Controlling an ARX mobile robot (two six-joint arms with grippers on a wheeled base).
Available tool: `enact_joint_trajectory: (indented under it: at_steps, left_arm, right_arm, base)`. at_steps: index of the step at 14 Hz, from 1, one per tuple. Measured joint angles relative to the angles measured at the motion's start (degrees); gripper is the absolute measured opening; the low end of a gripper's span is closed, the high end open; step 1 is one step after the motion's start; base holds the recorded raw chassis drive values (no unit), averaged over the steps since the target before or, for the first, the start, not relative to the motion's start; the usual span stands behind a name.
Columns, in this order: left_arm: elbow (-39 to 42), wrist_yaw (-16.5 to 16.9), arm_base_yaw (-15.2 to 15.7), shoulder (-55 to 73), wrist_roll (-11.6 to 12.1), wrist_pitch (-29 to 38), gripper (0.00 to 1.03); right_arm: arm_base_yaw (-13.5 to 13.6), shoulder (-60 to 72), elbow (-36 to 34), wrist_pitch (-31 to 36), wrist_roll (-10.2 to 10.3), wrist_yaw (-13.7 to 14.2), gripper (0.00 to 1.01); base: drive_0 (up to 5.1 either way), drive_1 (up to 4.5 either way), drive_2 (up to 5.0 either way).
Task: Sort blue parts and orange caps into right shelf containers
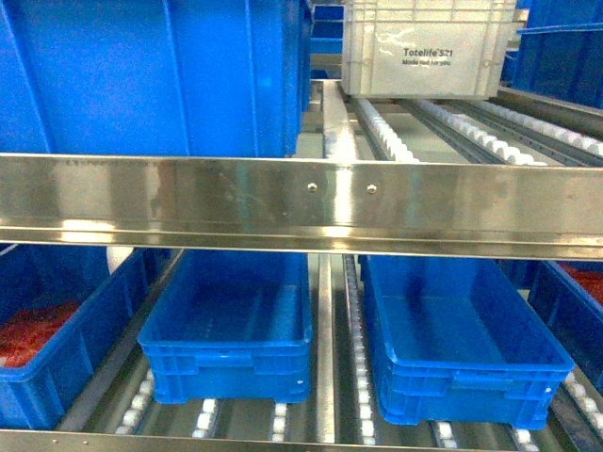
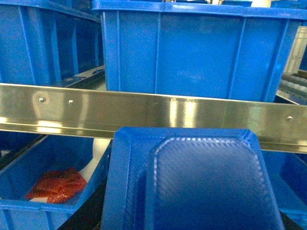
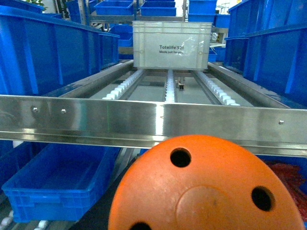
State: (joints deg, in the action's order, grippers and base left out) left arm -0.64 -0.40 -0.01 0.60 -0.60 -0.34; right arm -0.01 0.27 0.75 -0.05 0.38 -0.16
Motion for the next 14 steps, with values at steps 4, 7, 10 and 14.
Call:
enact_joint_trajectory:
  at_steps: [4, 7, 10, 14]
  left_arm:
    - [0.0, 0.3, 0.0, 0.0, 0.0, -0.1, 0.41]
    - [0.0, 0.3, 0.0, 0.0, 0.0, -0.1, 0.41]
    - [0.0, 0.3, 0.0, 0.0, 0.0, -0.1, 0.41]
    - [0.0, 0.3, 0.0, 0.0, 0.0, 0.1, 0.41]
  right_arm:
    - [0.0, 0.0, 0.0, -0.2, 0.0, 0.0, 0.43]
    - [0.0, 0.0, 0.0, -0.4, 0.0, 0.0, 0.43]
    - [0.0, 0.0, 0.0, -0.3, 0.0, 0.0, 0.43]
    - [0.0, 0.0, 0.0, -0.1, 0.0, 0.0, 0.43]
  base:
    - [0.0, 0.0, 0.0]
    - [0.0, 0.0, 0.0]
    - [0.0, 0.0, 0.0]
    - [0.0, 0.0, 0.0]
